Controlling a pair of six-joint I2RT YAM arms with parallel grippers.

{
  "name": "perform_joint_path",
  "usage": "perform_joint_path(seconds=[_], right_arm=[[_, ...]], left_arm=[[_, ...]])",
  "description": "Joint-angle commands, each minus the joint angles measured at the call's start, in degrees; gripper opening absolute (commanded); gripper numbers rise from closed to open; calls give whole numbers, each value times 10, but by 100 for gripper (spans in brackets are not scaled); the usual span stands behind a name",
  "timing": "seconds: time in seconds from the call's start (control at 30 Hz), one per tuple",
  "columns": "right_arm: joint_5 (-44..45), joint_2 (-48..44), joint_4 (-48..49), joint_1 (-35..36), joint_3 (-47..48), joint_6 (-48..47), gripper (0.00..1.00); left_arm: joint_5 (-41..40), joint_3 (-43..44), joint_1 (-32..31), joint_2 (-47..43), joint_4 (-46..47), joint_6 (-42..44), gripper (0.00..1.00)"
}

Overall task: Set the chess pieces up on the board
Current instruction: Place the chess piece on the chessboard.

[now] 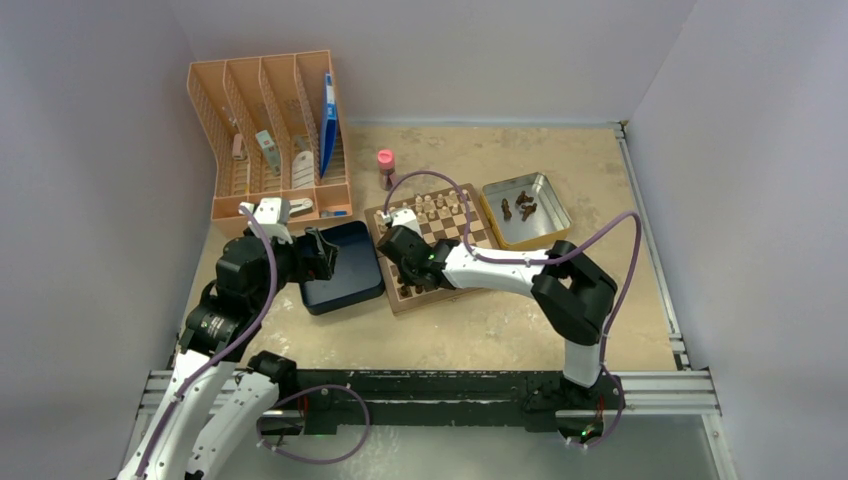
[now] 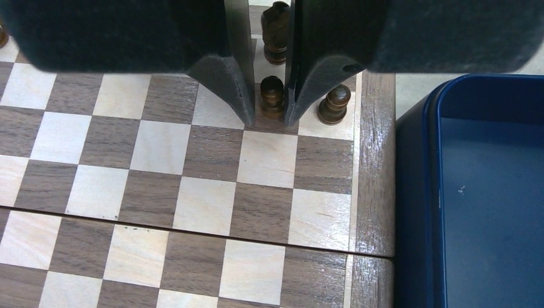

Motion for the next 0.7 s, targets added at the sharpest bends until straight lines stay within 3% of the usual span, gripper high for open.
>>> perform_joint_path(seconds=[0.0, 0.37, 0.67], right_arm=[[30, -49, -11, 2, 23, 2, 26], [26, -83, 7, -44, 46, -20, 28], [-6, -117, 68, -201, 28, -34, 28]], left_arm=[[-5, 10, 4, -3, 10, -2, 95], [-4, 9, 4, -6, 10, -3, 95], [7, 9, 4, 5, 11, -1, 95]])
